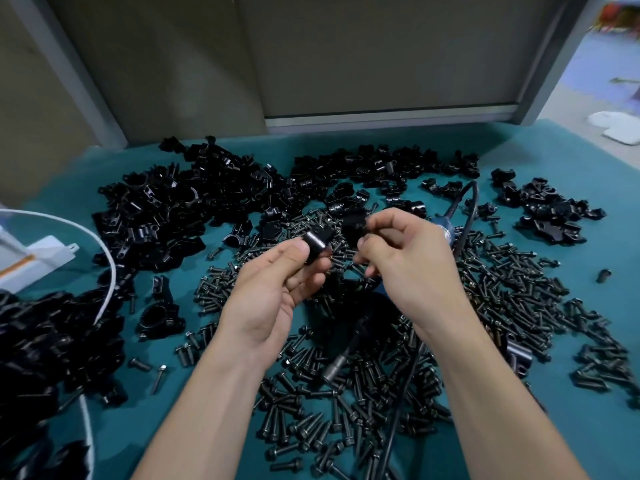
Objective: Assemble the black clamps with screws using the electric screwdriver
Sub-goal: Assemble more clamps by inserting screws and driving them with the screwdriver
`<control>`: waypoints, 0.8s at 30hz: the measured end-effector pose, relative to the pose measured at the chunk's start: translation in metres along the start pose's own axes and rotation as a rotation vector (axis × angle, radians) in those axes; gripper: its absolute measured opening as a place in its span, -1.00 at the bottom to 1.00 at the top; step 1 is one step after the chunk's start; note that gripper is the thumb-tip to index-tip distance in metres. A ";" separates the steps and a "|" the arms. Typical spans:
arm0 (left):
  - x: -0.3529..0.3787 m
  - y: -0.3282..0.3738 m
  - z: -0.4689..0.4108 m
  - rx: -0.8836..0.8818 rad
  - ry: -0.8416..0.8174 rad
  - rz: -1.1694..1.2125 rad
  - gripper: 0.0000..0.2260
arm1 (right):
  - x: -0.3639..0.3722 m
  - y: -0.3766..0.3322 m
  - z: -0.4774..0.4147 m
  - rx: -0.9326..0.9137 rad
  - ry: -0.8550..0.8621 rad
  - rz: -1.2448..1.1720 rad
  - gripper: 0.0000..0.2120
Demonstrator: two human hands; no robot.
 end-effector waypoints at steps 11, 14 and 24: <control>-0.006 0.003 -0.002 0.031 -0.063 0.055 -0.88 | 0.030 -0.003 0.015 -0.113 -0.085 0.293 -0.75; -0.010 0.002 -0.005 -0.032 -0.062 0.021 -0.75 | 0.033 -0.006 0.017 -0.115 -0.119 0.226 -0.73; -0.008 0.001 -0.006 -0.032 0.066 -0.071 -0.67 | 0.033 -0.006 0.016 -0.077 -0.226 0.230 -0.42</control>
Point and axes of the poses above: each hand's wrist, its own z-axis away from the middle knuckle, its own x-axis out of the palm, y = z × x, the point moved 2 cm from there along -z, towards the middle knuckle, and after that the axes turned 9 degrees about -x, right-handed, at the moved point
